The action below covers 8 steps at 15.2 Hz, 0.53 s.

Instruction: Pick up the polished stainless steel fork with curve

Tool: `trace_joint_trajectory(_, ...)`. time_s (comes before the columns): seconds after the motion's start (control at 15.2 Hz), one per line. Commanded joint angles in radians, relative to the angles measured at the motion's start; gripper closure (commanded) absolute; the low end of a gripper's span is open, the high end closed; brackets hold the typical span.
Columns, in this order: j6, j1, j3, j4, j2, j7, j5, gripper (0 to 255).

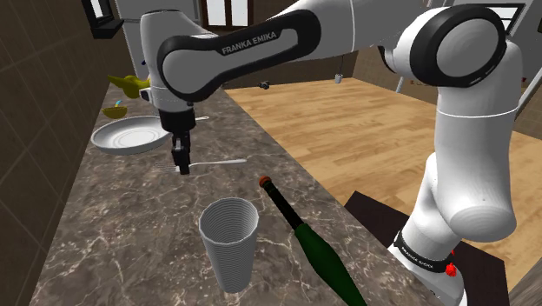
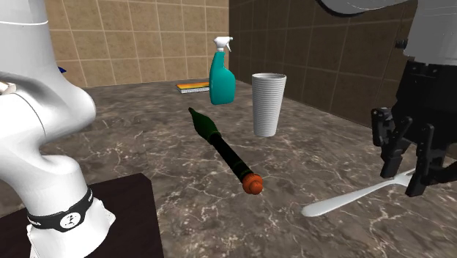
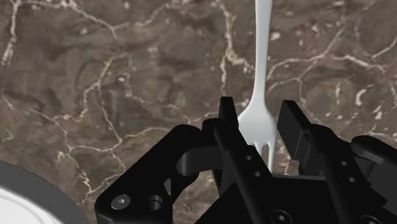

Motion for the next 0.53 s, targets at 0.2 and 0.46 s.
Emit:
trace_joint_trajectory(0.2,-0.066,0.001,0.001,0.058,-0.008,-0.001,0.002,255)
trace_joint_trajectory(0.46,-0.094,0.001,0.002,0.085,-0.010,-0.001,0.003,255)
